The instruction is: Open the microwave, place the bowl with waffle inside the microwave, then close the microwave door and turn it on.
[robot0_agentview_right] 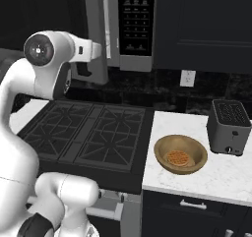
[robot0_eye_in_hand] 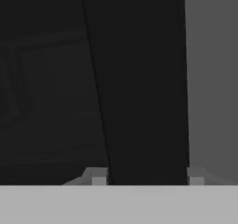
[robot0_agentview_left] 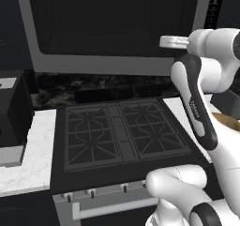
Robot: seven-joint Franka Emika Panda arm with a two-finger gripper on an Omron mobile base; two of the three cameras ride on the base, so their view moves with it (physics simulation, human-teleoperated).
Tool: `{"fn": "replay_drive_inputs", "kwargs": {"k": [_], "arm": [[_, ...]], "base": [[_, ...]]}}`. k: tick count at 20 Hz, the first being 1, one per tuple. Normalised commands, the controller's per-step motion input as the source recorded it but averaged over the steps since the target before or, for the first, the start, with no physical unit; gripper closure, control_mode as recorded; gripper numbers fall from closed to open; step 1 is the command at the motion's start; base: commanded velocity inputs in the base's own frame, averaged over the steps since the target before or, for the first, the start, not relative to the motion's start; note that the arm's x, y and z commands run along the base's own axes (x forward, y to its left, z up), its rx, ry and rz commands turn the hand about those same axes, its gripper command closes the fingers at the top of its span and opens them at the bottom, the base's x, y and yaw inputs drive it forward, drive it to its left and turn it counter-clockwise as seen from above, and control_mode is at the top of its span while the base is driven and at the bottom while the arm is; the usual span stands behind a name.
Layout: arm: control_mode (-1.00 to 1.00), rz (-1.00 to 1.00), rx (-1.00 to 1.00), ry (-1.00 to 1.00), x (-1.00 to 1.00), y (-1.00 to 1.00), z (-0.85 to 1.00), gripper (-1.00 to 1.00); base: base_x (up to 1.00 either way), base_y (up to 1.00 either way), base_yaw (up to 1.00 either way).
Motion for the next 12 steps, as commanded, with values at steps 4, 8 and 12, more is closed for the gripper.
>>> {"fn": "replay_drive_inputs", "kwargs": {"k": [4, 8, 12], "arm": [[-1.0, 0.0, -0.05, -0.09, -1.0, 0.38, 0.65, 1.0], [-1.0, 0.0, -0.1, -0.01, -1.0, 0.41, 0.69, 1.0], [-1.0, -0.02, -0.13, 0.0, -1.0, 0.47, 0.75, 1.0]], "base": [[0.0, 0.0, 0.0], [0.0, 0.0, 0.0], [0.0, 0.0, 0.0]]}}
